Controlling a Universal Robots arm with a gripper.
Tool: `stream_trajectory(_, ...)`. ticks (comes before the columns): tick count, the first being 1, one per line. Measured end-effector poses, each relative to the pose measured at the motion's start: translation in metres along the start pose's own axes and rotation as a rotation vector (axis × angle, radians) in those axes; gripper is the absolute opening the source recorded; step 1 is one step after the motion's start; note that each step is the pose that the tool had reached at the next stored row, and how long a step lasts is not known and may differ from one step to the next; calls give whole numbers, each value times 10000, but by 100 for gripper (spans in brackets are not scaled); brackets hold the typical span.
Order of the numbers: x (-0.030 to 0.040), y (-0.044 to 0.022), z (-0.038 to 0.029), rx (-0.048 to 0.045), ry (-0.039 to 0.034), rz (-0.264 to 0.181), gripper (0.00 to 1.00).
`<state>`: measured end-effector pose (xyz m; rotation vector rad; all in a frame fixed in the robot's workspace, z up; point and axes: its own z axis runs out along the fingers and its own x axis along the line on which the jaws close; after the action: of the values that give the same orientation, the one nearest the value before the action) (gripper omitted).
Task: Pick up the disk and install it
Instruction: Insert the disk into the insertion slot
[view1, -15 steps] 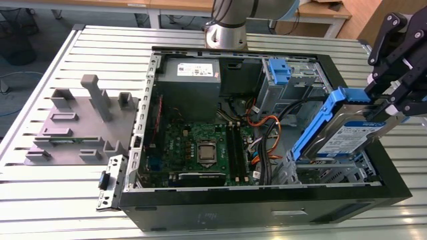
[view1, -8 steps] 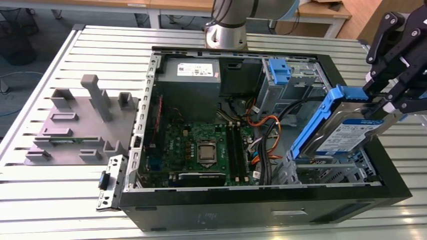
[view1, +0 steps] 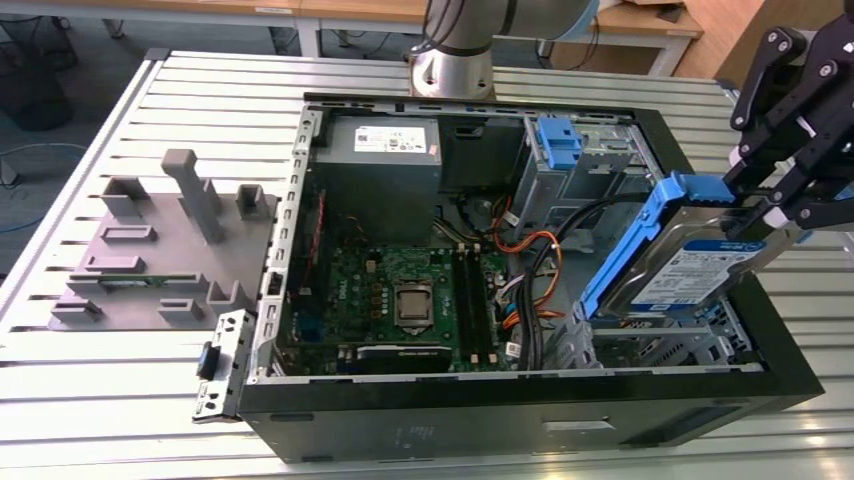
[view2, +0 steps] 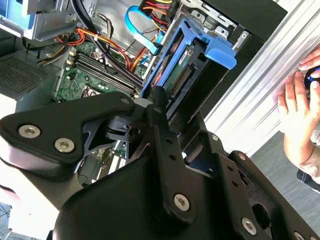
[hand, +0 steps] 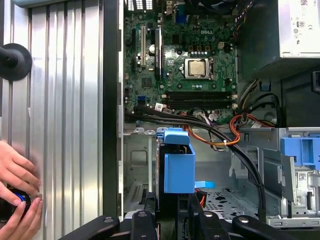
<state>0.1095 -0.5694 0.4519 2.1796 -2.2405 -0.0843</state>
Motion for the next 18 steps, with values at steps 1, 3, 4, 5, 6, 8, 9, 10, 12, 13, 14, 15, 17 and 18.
stream_trajectory(1, 0, 0, 1, 0, -1, 0, 35)
stream_trajectory(3, 0, -13, 6, 0, -3, 1, 35)
stream_trajectory(4, 0, -22, 7, 0, -3, 0, 35)
stream_trajectory(5, 0, -22, 8, 0, -2, 1, 35)
stream_trajectory(6, -1, -22, 12, 0, -4, 1, 35)
stream_trajectory(8, 0, -23, 18, 0, -1, 1, 35)
stream_trajectory(9, 0, -23, 19, 0, -1, 0, 35)
stream_trajectory(10, 1, -23, 20, 0, -2, 0, 35)
stream_trajectory(12, 4, -23, 23, -1, -1, 0, 35)
stream_trajectory(13, 5, -23, 25, 0, -2, 0, 35)
stream_trajectory(14, 7, -24, 28, 0, -2, 0, 35)
stream_trajectory(15, 7, -24, 31, 1, -4, 0, 35)
stream_trajectory(17, 8, -24, 36, 2, -2, 1, 35)
stream_trajectory(18, 8, -24, 36, 2, -1, 0, 35)
